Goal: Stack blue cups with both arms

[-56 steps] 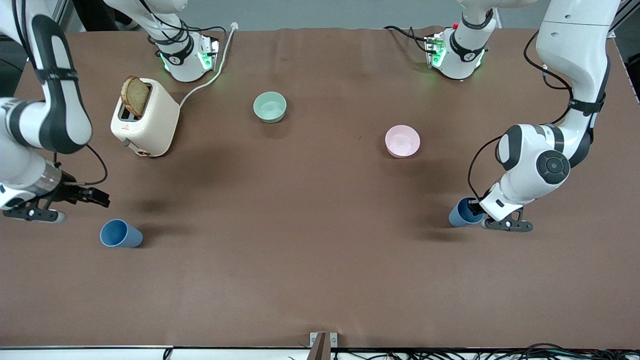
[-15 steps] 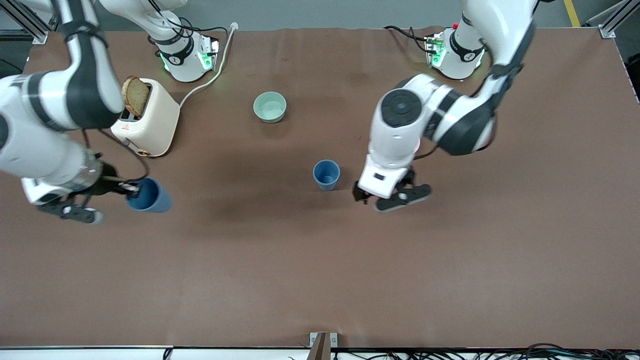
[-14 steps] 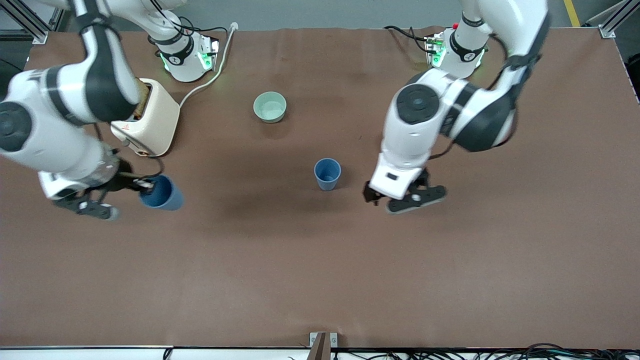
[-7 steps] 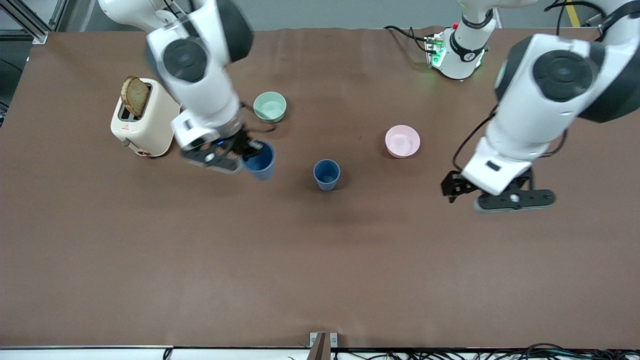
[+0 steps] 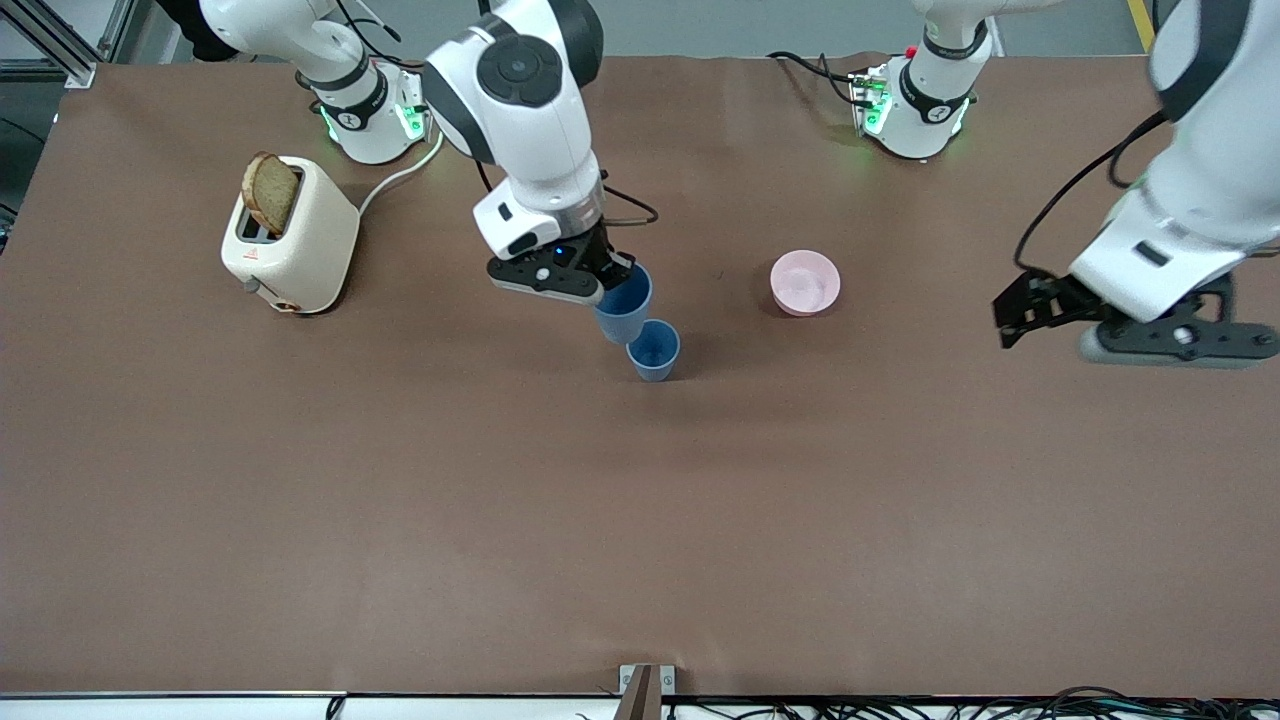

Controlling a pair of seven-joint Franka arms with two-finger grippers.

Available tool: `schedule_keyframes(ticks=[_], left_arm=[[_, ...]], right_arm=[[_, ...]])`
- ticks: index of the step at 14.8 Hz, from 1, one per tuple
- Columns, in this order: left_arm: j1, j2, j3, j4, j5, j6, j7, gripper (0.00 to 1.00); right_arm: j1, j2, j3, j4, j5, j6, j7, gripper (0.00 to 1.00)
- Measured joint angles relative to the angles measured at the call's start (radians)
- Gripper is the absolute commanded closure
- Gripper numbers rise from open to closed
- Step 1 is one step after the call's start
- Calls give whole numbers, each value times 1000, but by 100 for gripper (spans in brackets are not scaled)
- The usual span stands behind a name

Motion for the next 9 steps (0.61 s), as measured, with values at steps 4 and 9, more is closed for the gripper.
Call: schedule_keyframes(ticks=[4,9], left_arm=[[83,-25,1,-8,-58,-8,118,0],[97,-42,1,-19,-72,-24,138,0]], right_arm=[[36,65,-1,-2,0,54,0,98],[54,105,-3,-2,0,108,0,98]])
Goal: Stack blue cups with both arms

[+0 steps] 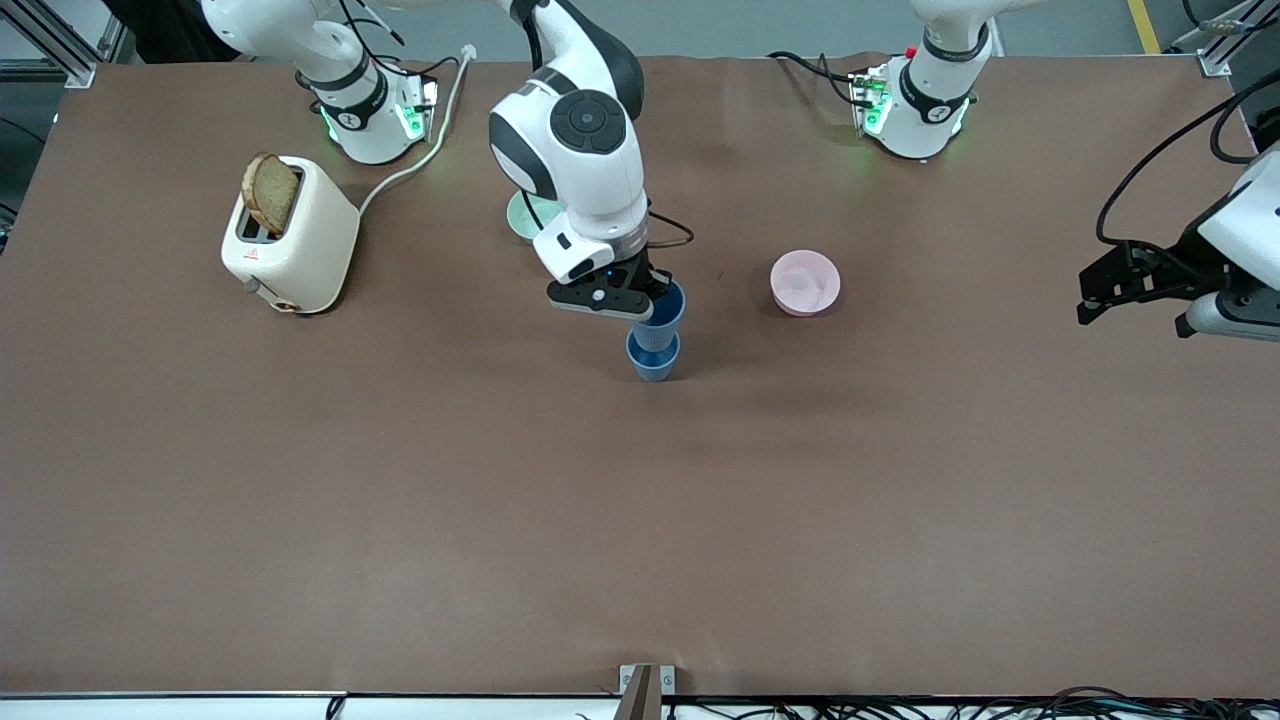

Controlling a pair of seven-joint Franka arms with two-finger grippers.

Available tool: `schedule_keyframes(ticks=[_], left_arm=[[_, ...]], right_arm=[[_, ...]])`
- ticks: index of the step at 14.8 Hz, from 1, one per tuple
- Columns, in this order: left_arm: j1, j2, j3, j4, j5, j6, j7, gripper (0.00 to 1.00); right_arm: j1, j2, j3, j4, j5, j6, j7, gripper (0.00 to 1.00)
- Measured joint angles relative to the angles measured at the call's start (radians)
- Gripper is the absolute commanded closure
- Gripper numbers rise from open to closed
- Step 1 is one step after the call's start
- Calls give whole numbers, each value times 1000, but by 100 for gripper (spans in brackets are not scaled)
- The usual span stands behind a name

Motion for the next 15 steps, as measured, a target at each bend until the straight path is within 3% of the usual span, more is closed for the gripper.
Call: schedule_keyframes(ticks=[2,6,8,15], left_arm=[[-20,-33,21,-41,-6,-6,0,0],[-225,-118,231,-150,-12,-5,-4,0],[-281,-156,304,-193,-18,-5,-4,0],[-285,-224,324,-241,-41,-5,-36,0]], right_arm=[[3,13,0,0,0,4,0,98],[15,29,0,-1,0,7,0,98],[22,39,0,-2,0,19,0,97],[33,42,-4,-1,0,24,0,97]])
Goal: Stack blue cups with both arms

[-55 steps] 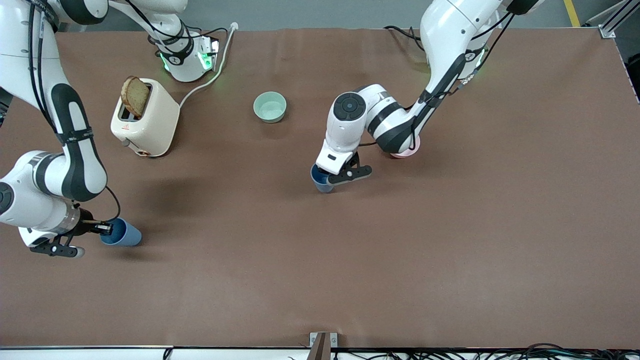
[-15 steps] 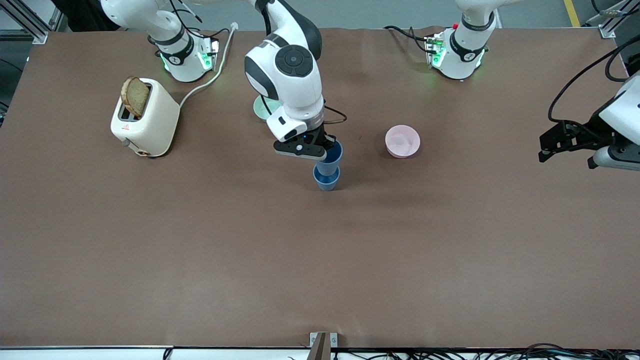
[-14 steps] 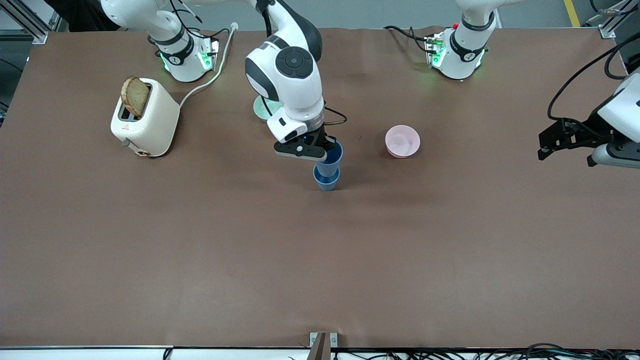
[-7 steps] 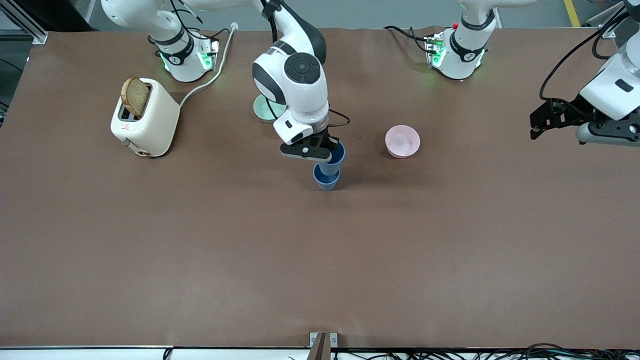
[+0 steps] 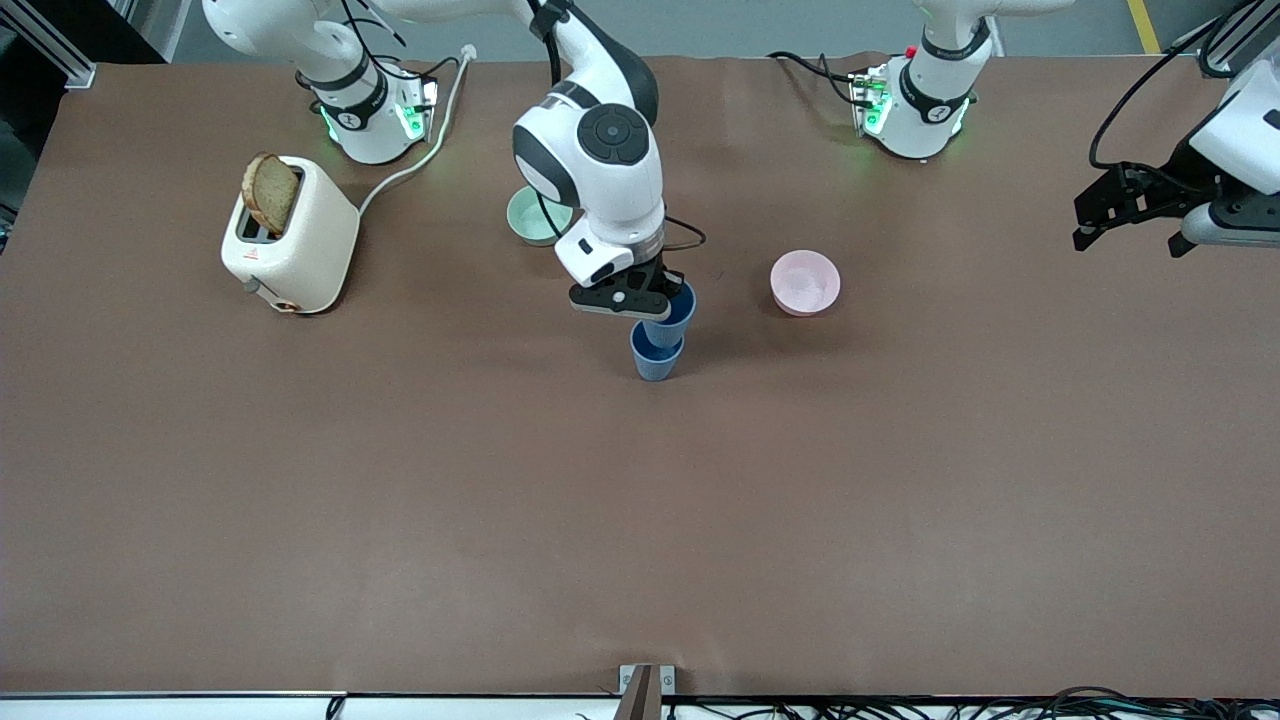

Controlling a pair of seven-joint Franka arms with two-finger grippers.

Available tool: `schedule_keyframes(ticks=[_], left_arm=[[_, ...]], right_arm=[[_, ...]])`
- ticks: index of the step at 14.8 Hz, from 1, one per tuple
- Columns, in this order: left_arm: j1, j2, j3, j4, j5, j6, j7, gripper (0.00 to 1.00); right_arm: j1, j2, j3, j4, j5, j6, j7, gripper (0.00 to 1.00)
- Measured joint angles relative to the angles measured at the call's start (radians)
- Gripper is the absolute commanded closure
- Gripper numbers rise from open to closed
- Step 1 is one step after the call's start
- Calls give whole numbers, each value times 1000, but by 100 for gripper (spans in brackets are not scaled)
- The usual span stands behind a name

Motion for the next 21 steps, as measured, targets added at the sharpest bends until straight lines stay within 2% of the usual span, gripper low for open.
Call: schedule_keyframes(ticks=[7,8,9,10,11,12,13,16,17,19,21], left_arm=[[2,1,4,6,0,0,-2,0],[2,2,5,10,0,0,-2,0],[2,3,7,14,0,0,-1,0],[1,6,7,16,0,0,0,0],[0,11,7,18,0,0,0,0],[-3,17,6,21,0,0,0,0],[-5,23,6,25,0,1,0,0],[-11,41,-1,40,0,1,-1,0],[-12,44,-5,41,0,1,-1,0],[-12,45,-10,42,0,1,-1,0],[-12,45,-11,46,0,-9,0,0]], right_arm=[[-26,16,-20,-2,0,2,-2,97],[-27,19,-20,-2,0,5,-2,95],[-27,20,-20,-2,0,9,-2,84],[-26,21,-19,-2,0,12,-2,65],[-26,21,-19,-2,-1,13,-2,40],[-27,21,-19,-2,-1,14,-2,20],[-27,21,-20,-1,-1,14,-2,14],[-39,19,-23,4,-1,14,-9,5],[-54,11,-25,10,-2,4,-21,5],[-115,-41,-32,29,-3,-98,-43,5],[-232,-136,-38,40,-5,-217,-104,7]])
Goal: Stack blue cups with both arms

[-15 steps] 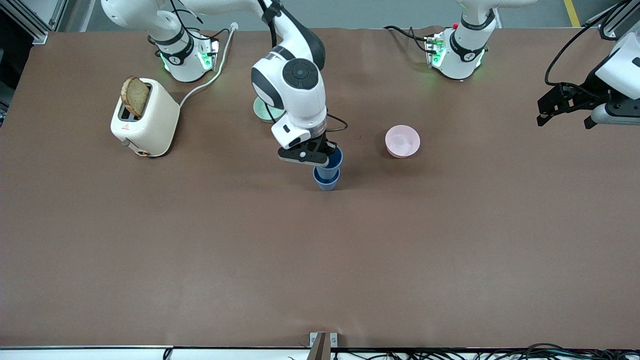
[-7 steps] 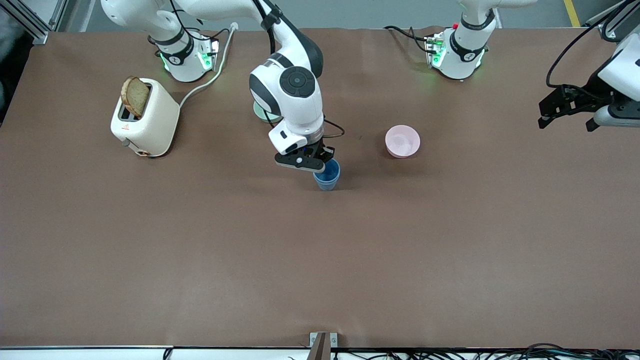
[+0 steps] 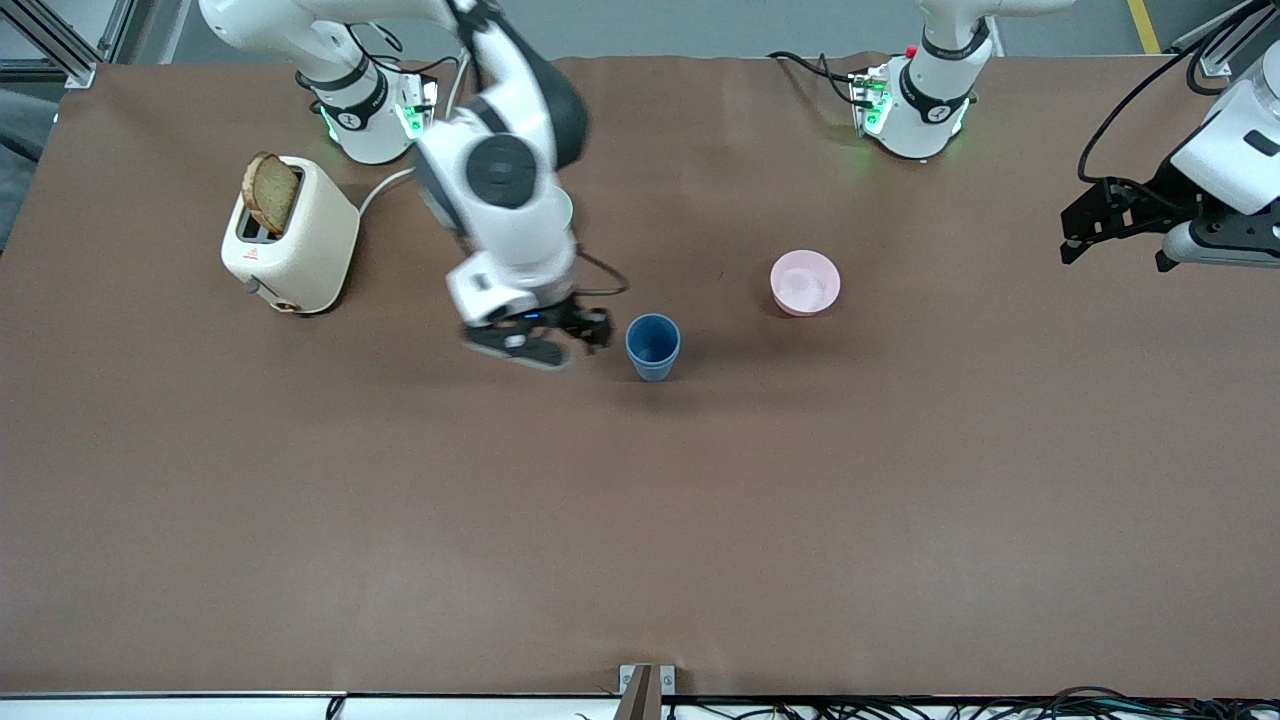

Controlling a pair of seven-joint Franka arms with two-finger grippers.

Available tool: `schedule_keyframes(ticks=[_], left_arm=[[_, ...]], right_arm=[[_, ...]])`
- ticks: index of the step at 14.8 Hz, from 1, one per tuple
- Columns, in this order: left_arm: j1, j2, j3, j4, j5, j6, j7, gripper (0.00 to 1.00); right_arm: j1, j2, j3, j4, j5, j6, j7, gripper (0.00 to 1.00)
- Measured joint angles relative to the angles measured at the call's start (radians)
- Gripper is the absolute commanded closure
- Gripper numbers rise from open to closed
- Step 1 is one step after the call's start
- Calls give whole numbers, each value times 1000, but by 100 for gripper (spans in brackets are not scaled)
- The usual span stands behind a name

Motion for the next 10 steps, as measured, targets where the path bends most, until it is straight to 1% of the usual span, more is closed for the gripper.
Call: schedule_keyframes(ticks=[2,4,7,10], left_arm=[[0,0,0,17,0,-30,0,0],[1,0,0,28,0,-44,0,0],[3,0,0,30,4,-54,0,0],[3,0,0,30,6,-58,0,0]], right_arm=[[-140,-91,-5,-3,0,-79,-88,6],[-264,-156,-9,-35,0,-101,-170,7],[-411,-248,-11,-139,0,-102,-375,7],[-517,-362,-11,-244,0,-105,-567,7]])
